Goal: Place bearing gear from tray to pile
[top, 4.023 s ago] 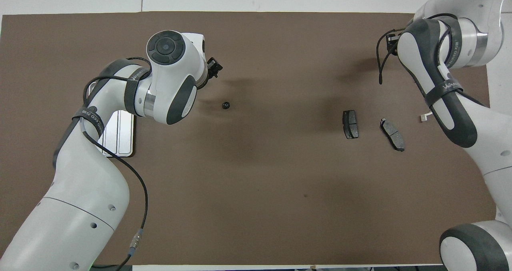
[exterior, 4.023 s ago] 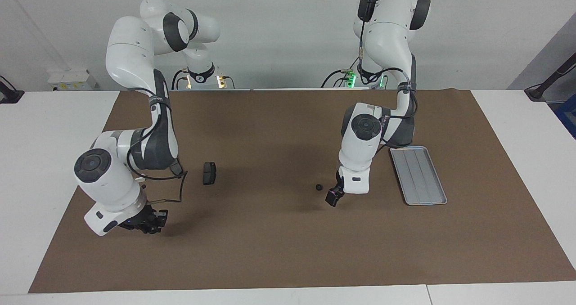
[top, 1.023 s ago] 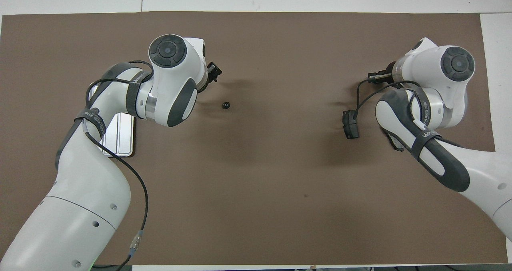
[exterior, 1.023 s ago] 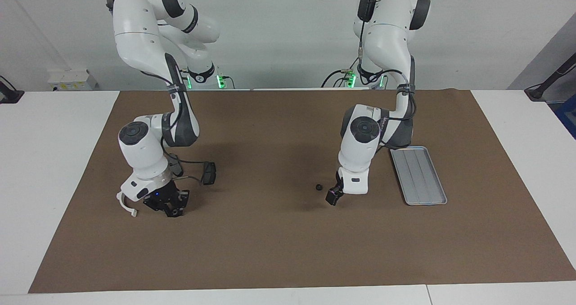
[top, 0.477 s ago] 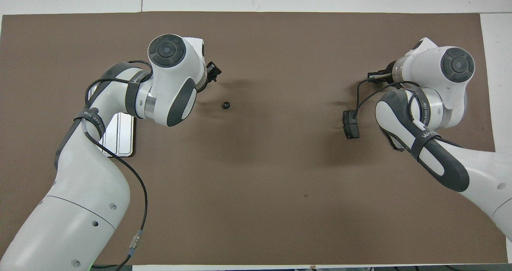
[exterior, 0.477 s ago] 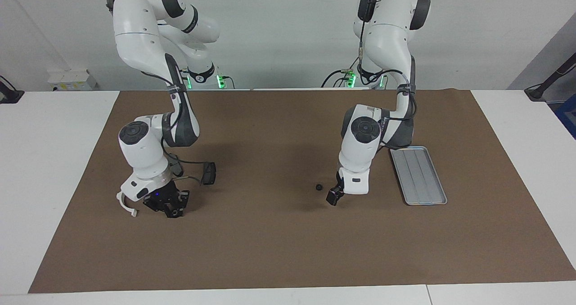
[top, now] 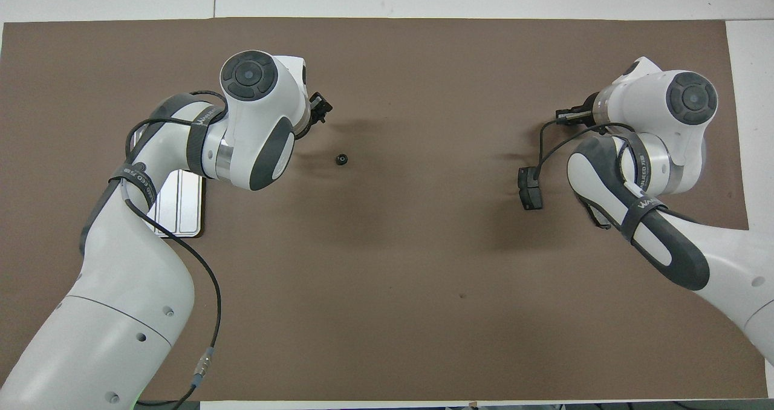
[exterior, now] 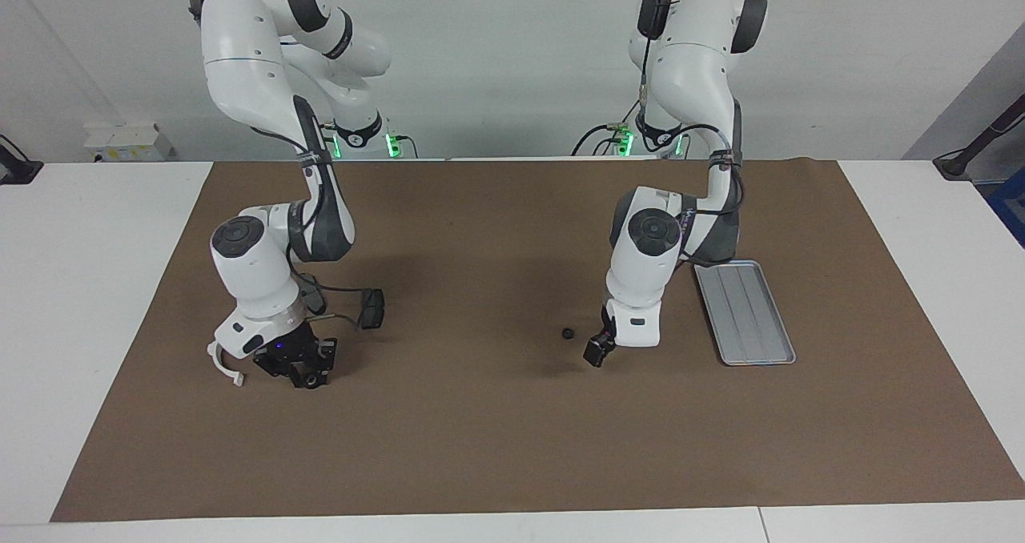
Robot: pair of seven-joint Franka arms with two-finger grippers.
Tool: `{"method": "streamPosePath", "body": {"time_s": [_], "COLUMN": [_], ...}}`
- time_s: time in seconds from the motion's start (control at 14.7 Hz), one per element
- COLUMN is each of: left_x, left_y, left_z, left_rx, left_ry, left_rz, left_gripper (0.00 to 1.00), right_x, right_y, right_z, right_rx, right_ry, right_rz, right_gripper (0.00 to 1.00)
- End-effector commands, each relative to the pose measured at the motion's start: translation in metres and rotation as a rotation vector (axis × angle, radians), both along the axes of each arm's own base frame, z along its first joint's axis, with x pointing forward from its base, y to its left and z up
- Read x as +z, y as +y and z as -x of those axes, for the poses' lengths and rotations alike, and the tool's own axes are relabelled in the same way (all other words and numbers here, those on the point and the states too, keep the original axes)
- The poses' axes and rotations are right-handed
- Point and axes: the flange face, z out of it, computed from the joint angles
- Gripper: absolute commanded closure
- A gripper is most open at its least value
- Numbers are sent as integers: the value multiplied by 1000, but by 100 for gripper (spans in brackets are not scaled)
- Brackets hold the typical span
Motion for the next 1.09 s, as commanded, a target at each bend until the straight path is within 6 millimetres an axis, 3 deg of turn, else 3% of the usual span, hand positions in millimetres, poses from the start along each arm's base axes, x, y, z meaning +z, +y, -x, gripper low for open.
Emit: {"method": "streamPosePath", "body": {"time_s": [0.0,0.14,0.48,0.55,0.68,0.82,0.95,1.02], "left_x": [6,6,20,24,42,62,81,90], "left_y": [5,5,8,18,39,69,107,122], "left_z": [6,6,6,4,1,-2,-2,2], "left_rx": [2,2,7,21,38,-15,-45,-60], "left_ry": [-1,1,-4,2,8,21,31,28], "left_rz": [-14,-14,-13,-18,-21,-30,-31,-30], "left_gripper": [0,0,0,0,0,0,0,0], "right_x": [6,25,102,117,142,184,196,197], "right_y": [-7,-5,4,8,41,50,56,67], "right_z": [-1,-5,-6,-4,0,-6,-9,-8], "right_rx": [-15,-16,-4,4,41,47,31,4], "right_ry": [2,29,96,111,164,203,224,223], "right_rz": [-1,7,46,55,69,96,98,89], "right_gripper": [0,0,0,0,0,0,0,0]}}
